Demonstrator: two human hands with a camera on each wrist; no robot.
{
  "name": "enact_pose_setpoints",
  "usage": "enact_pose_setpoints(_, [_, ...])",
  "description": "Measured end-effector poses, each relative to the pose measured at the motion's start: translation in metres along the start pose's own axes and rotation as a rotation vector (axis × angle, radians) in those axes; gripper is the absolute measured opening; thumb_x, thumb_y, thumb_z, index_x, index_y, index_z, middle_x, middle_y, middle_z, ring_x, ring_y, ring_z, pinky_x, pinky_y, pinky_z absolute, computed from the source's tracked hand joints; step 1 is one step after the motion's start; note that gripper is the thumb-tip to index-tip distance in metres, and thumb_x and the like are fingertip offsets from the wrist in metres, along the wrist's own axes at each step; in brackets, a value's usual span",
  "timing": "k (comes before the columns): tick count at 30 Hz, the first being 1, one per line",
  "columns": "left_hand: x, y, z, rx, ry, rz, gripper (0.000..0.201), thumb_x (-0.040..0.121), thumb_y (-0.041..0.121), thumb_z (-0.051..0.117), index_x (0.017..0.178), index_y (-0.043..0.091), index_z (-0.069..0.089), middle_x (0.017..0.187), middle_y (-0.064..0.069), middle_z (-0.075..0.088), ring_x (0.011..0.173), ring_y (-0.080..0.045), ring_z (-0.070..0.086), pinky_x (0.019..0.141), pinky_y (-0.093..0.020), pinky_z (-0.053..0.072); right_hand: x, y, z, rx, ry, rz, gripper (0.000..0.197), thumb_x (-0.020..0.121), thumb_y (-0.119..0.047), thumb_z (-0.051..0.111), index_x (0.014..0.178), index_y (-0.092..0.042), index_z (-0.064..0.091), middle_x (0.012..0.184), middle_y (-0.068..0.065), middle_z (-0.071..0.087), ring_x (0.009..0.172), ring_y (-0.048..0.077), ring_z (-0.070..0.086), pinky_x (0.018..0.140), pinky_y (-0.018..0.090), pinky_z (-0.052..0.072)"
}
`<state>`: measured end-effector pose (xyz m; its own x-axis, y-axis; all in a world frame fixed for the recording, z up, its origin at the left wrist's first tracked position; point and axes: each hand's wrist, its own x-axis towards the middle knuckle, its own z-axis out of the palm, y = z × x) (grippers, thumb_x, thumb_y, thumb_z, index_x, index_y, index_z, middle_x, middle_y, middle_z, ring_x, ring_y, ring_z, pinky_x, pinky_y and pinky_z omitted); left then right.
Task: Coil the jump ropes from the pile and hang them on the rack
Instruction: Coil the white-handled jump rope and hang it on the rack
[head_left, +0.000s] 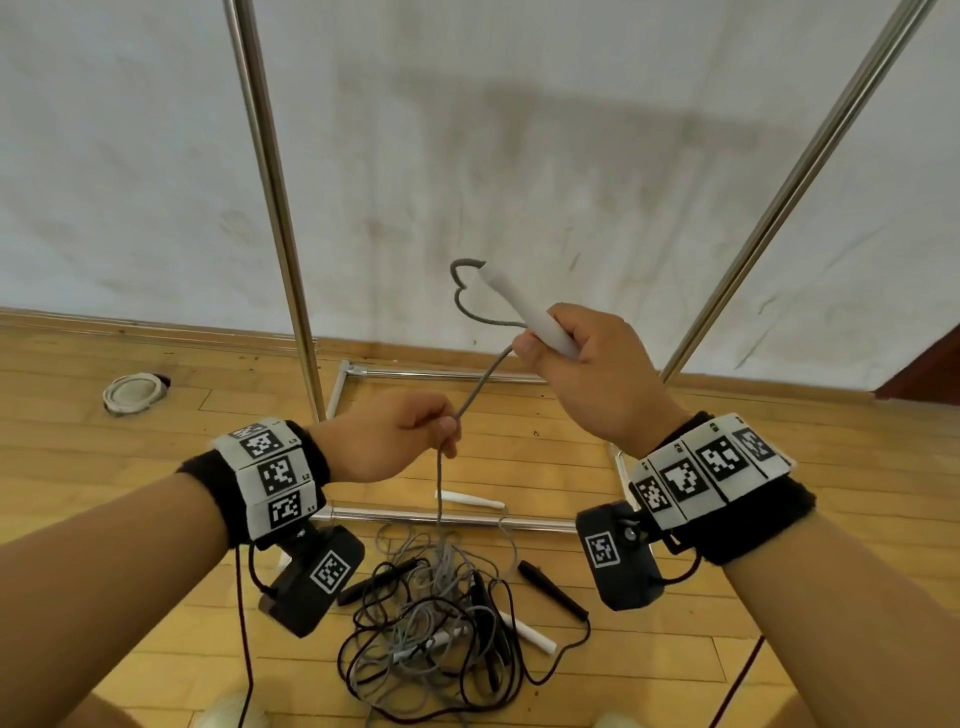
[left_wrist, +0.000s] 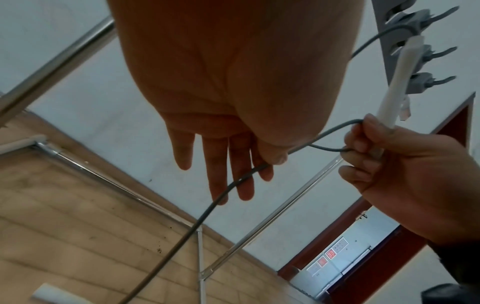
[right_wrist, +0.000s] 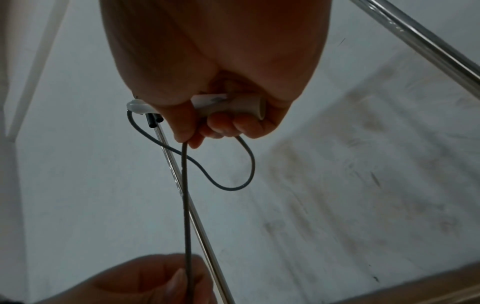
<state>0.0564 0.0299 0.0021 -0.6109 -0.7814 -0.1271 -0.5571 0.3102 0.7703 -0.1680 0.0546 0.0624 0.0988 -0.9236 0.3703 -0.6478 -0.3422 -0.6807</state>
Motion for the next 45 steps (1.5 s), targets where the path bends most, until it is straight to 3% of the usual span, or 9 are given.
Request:
enact_pose_setpoints(9, [-0.006,0.001,-0.022,0.089,0.168,-0.041,0.024,0.101,0.031,0.050,0.085,0.023,0.067,0.057,0.010,0.050,0.049,-0.002,0.049,0.056,-0.027,0.054,-0.001,0.026,-0.015,0.011,-0.019,0.099,0.028,0.088,-0.026,0.070,0.070,-0.007,0.063,0.055,-0.001,0.048,0.049,0.007,0.039,0.052,0.025,0.035])
enact_pose_setpoints(12, [-0.010,0.010,-0.028,0.145,0.255,0.034,0.022,0.097,0.035,0.057,0.080,0.027,0.069,0.056,0.009,0.052,0.045,-0.002,0.045,0.047,-0.017,0.039,-0.005,0.035,-0.022,-0.125,-0.074,0.167,0.008,0.084,-0.026,0.074,0.081,-0.020,0.077,0.065,-0.006,0.065,0.053,0.006,0.052,0.054,0.018,0.039])
enact_pose_setpoints(14, [-0.011,0.016,-0.026,0.169,0.277,0.079,0.023,0.096,0.036,0.058,0.078,0.026,0.068,0.052,0.011,0.052,0.044,-0.002,0.046,0.048,-0.015,0.039,-0.008,0.034,-0.022,-0.149,-0.069,0.170,0.006,0.084,-0.024,0.075,0.088,-0.027,0.077,0.076,-0.008,0.071,0.061,0.007,0.060,0.052,0.013,0.040])
enact_pose_setpoints(19, [-0.007,0.033,-0.011,0.204,0.369,0.137,0.028,0.097,0.039,0.056,0.078,0.022,0.067,0.061,-0.001,0.061,0.050,-0.012,0.051,0.050,-0.022,0.041,-0.014,0.012,0.001,-0.026,-0.119,0.103,0.013,0.089,-0.028,0.070,0.100,-0.022,0.074,0.085,-0.002,0.069,0.067,0.013,0.060,0.062,0.032,0.047])
enact_pose_setpoints(25, [-0.011,0.045,-0.005,0.021,0.428,0.163,0.026,0.097,0.039,0.055,0.077,0.026,0.065,0.063,0.006,0.066,0.050,-0.004,0.062,0.047,-0.017,0.047,-0.019,-0.005,0.017,-0.028,-0.178,0.039,0.022,0.095,-0.029,0.063,0.073,-0.028,0.059,0.062,-0.011,0.055,0.056,0.005,0.047,0.053,0.018,0.034])
enact_pose_setpoints(31, [-0.011,0.020,-0.001,0.022,0.108,0.078,0.025,0.102,0.034,0.047,0.086,0.026,0.064,0.079,0.010,0.071,0.077,-0.006,0.067,0.080,-0.033,0.056,-0.013,-0.009,-0.001,0.058,-0.179,0.123,0.023,0.092,-0.027,0.066,0.085,-0.005,0.066,0.061,-0.004,0.048,0.054,0.008,0.041,0.055,0.025,0.036])
enact_pose_setpoints(37, [-0.012,-0.009,0.008,0.160,-0.136,0.001,0.022,0.104,0.030,0.045,0.092,0.027,0.063,0.091,0.011,0.069,0.090,-0.002,0.064,0.091,-0.034,0.051,-0.010,-0.008,-0.022,0.286,-0.062,0.161,0.031,0.090,-0.025,0.065,0.082,0.004,0.062,0.056,-0.002,0.041,0.054,0.012,0.037,0.055,0.028,0.033])
enact_pose_setpoints(42, [-0.012,-0.010,-0.008,0.188,0.035,-0.020,0.023,0.102,0.032,0.047,0.089,0.033,0.067,0.067,0.013,0.064,0.066,0.000,0.061,0.069,-0.025,0.051,-0.009,0.015,-0.031,0.127,0.058,0.187,0.031,0.089,-0.027,0.066,0.079,0.002,0.064,0.068,0.024,0.052,0.058,0.019,0.043,0.057,0.034,0.038])
enact_pose_setpoints(45, [-0.015,-0.003,-0.018,0.197,0.185,-0.002,0.023,0.101,0.036,0.048,0.093,0.033,0.070,0.053,0.019,0.055,0.050,-0.001,0.053,0.056,-0.020,0.051,-0.013,0.035,-0.034,-0.131,0.078,0.192,0.018,0.087,-0.031,0.070,0.075,-0.017,0.072,0.067,0.001,0.065,0.059,0.015,0.056,0.057,0.032,0.044])
